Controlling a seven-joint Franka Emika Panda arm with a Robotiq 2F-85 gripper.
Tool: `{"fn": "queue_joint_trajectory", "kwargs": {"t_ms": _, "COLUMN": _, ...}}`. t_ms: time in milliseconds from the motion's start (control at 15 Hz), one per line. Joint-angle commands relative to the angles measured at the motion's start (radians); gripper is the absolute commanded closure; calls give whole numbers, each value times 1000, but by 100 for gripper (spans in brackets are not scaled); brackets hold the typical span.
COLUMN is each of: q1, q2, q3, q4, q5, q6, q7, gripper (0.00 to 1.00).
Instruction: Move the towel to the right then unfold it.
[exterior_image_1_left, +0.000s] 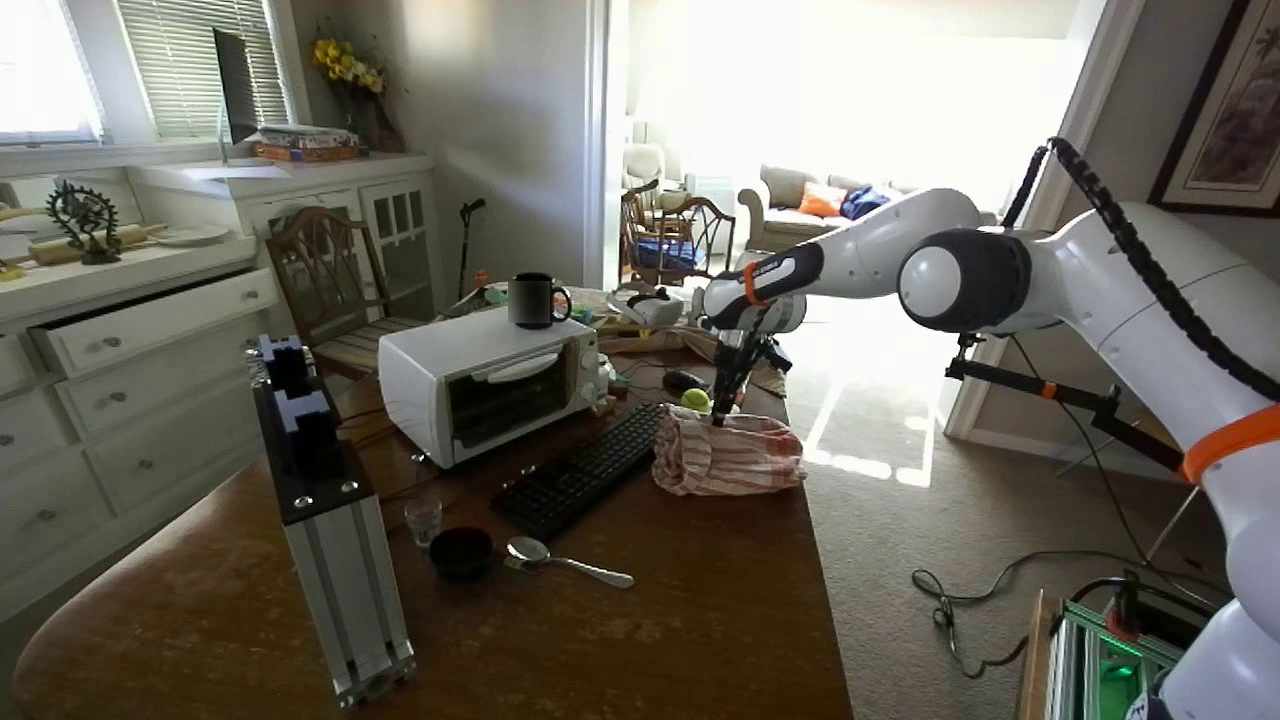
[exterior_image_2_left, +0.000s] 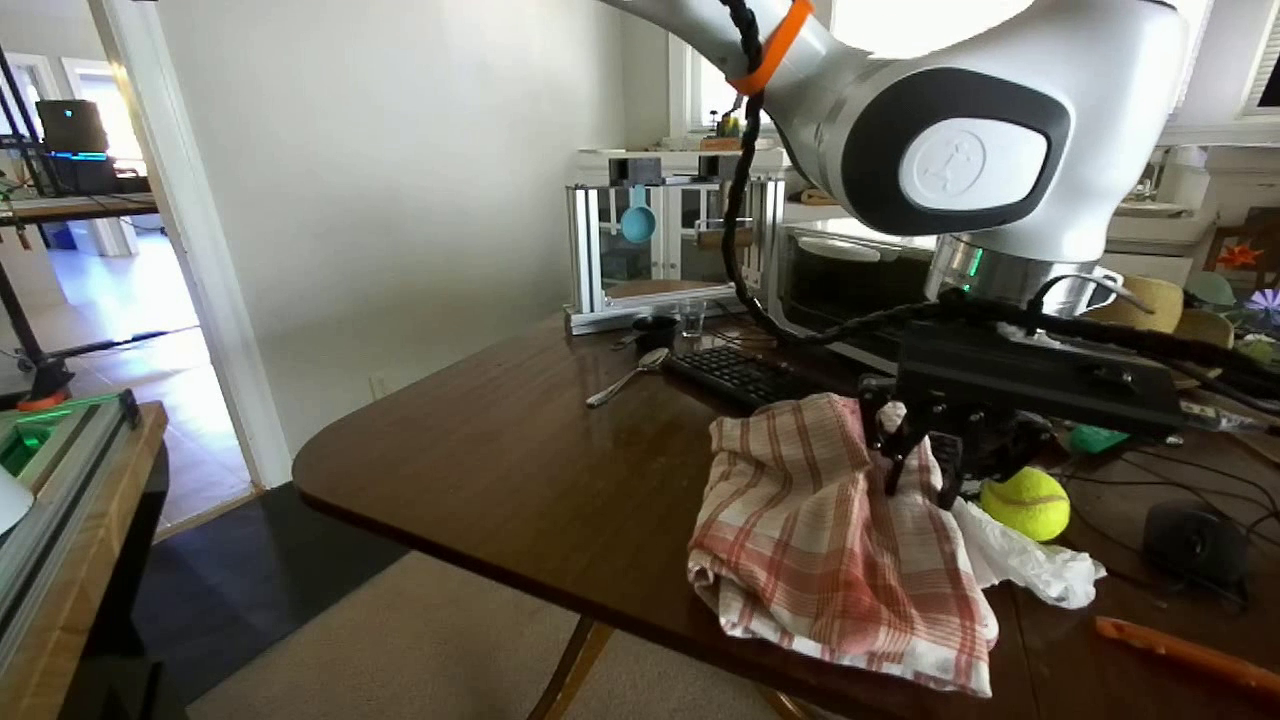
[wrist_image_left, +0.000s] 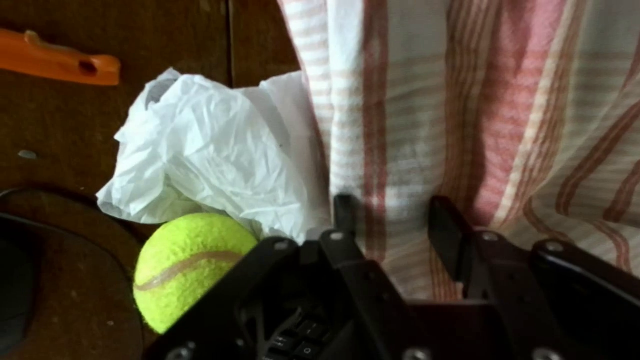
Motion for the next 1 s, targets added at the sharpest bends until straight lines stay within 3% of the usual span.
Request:
{"fn": "queue_joint_trajectory", "kwargs": {"t_ms": 0, "q1": -6, "q2": 68, "q3": 0, "q4": 103, "q5": 19, "q6": -55, "q7": -45, "gripper": 53}}
{"fn": "queue_joint_trajectory", "kwargs": {"t_ms": 133, "q1": -6, "q2": 81, "q3": -1, "q4": 120, "q5": 19, "q6": -66, "q7": -50, "gripper": 80}}
{"fn": "queue_joint_trajectory", "kwargs": {"t_ms": 333, "q1": -11, "q2": 74, "q3": 12, "q4": 113, "q5": 7, "q6": -69, "q7": -46, "gripper": 100}}
{"fn": "queue_joint_trajectory", "kwargs": {"t_ms": 667, "q1": -5, "q2": 2, "q3": 5, "q4": 43, "q5": 1, "q6": -37, "q7": -30, "gripper": 99}}
{"fn": "queue_joint_trajectory", "kwargs": {"t_ms": 933, "q1": -17, "q2": -125, "q3": 26, "q4": -125, "q5": 15, "q6": 6, "q7": -63, "gripper": 99}}
